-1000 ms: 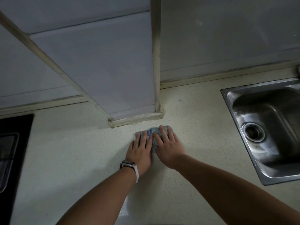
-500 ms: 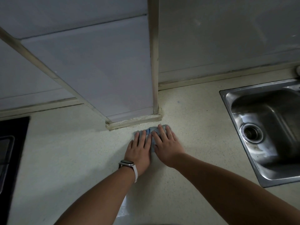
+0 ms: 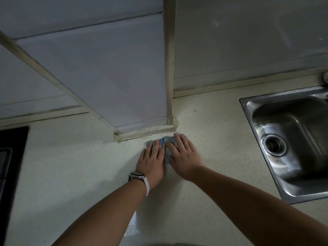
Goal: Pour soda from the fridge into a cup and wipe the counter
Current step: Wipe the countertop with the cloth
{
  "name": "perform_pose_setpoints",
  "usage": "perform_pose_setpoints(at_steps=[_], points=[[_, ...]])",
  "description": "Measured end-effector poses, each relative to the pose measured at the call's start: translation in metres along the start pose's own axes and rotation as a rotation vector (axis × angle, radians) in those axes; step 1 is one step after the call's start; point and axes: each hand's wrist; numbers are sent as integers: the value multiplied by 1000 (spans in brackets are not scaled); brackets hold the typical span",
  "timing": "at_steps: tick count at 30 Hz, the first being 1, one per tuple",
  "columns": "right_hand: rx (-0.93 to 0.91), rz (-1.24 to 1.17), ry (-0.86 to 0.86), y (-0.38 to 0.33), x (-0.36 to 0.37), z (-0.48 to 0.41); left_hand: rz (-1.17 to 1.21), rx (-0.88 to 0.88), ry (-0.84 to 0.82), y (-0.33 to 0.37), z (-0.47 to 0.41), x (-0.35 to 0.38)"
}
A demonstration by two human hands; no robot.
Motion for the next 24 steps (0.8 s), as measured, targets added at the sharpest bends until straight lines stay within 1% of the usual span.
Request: perform_pose_setpoints(at_steps=[2, 3, 7, 10, 13, 16, 20, 24], points=[[0, 16, 79, 0, 0, 4, -5, 20, 2, -3, -2, -4], [-10, 23, 87, 2, -1, 5, -8, 31, 11, -6, -3, -5], [-23, -21, -33, 6, -10, 1, -1, 41, 9, -18, -4, -9], [-31, -22, -95, 1, -18, -6, 43, 0, -10, -21, -2, -12], [-63, 7, -196, -5, -30, -17, 79, -33, 0, -30, -1, -17], [-101, 65, -262, -17, -43, -26, 70, -53, 14, -43, 3, -22], [-115, 110, -260, -46, -41, -30, 104, -71, 26, -62, 17, -15], [-116, 134, -251, -68, -34, -20, 113, -7, 61, -79, 37, -2]])
Point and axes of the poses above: each hand's wrist, its own z-axis away from the middle knuckle, its own x-axis out of the palm, y = z × x
